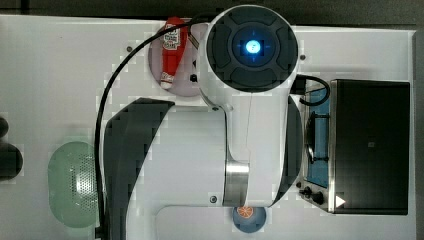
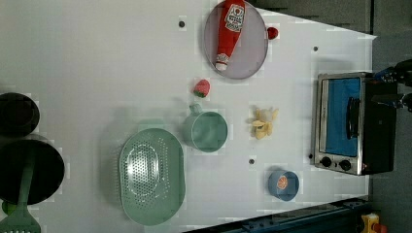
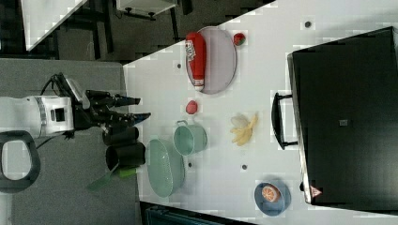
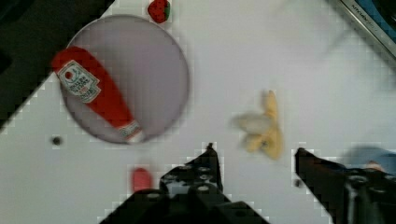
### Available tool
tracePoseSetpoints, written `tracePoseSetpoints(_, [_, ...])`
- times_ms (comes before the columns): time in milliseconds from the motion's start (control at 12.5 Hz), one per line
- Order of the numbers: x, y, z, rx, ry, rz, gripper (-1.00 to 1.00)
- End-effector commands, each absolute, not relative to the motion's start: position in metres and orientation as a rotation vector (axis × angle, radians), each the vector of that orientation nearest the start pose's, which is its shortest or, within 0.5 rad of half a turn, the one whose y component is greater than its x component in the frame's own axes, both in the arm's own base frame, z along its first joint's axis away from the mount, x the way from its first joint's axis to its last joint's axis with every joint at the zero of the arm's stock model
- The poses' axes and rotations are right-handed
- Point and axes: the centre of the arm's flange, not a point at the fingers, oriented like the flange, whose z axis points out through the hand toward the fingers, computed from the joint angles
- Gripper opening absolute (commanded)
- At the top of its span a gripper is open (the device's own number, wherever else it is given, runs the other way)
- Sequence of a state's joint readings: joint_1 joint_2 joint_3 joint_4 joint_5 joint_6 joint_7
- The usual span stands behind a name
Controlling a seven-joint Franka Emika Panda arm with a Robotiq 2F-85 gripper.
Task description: Pick Banana and place it in mug.
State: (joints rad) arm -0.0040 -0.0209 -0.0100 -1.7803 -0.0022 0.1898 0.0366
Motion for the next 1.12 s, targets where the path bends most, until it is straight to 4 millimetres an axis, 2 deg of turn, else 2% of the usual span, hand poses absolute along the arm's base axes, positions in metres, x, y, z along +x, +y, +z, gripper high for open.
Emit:
tracePoseSetpoints(80, [0.468, -0.037, 0.619, -2.848, 1.290, 0.011, 0.60])
tracePoseSetpoints(240, [0.468, -0.037, 0.596, -2.863, 1.293, 0.079, 0.99])
tracePoseSetpoints(400, [0.472, -0.035, 0.553, -2.897, 1.269, 0.183, 1.00])
tracePoseSetpoints(720, [0.488, -0.031, 0.444, -2.943, 1.192, 0.249, 1.00])
tracePoseSetpoints(880, [0.492, -0.027, 0.388, -2.990, 1.049, 0.216, 1.00])
tracePoseSetpoints(1120, [0.490, -0.026, 0.308, -3.072, 0.735, 0.185, 1.00])
